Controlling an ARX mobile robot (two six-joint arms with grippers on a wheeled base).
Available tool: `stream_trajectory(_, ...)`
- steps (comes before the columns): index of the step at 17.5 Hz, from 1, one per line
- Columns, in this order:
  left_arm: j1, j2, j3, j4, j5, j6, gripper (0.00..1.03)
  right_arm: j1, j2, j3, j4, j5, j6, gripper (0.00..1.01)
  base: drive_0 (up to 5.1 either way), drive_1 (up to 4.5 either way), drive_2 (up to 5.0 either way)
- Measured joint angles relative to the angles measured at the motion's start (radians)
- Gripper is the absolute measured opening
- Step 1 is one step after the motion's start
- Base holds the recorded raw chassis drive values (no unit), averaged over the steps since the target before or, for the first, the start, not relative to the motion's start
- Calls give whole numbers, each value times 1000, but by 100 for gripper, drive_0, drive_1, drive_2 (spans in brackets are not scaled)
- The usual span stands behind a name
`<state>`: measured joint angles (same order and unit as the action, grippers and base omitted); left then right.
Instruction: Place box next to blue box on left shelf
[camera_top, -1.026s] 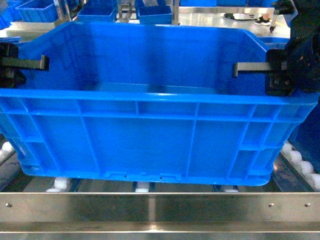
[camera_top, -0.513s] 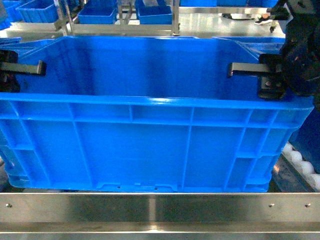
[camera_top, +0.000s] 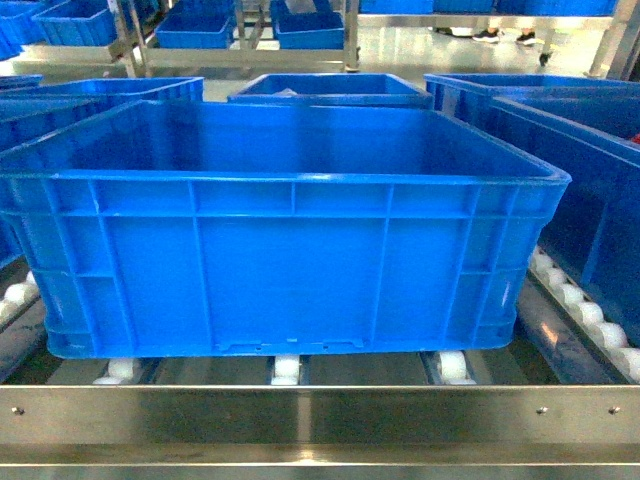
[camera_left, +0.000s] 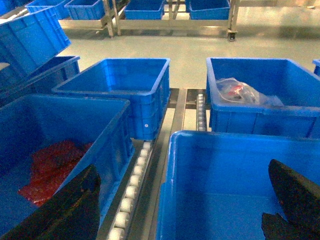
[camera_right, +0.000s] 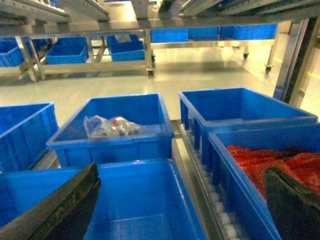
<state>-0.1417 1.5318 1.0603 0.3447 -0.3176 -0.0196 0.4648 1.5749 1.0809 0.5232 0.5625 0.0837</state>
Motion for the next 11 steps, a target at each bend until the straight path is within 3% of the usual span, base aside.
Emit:
stream_trajectory(1, 1, 5, -5, 14, 11, 3, 97, -1, 2, -9, -8, -5, -14, 97, 0, 0, 0)
stream_trajectory(2, 20, -16, -89, 179, 131, 5, 85, -24, -32, -80, 39, -105, -43, 85, 0, 0, 0)
stream_trajectory(3, 33, -80, -216, 270, 198, 5, 72, -61, -113, -210, 82, -169, -59, 73, 0, 0, 0)
stream_trajectory(5, 55, -184, -404, 376, 226, 5, 48, -156, -261, -421, 172, -230, -67, 47, 0, 0, 0)
stream_trajectory(8, 66, -240, -512, 409, 238, 5, 31, -187, -328, -536, 199, -275, -70, 30, 0, 0, 0)
stream_trajectory(11, 82, -330, -660, 447, 254, 5, 2, -246, -426, -697, 229, -342, -77, 1, 0, 0, 0)
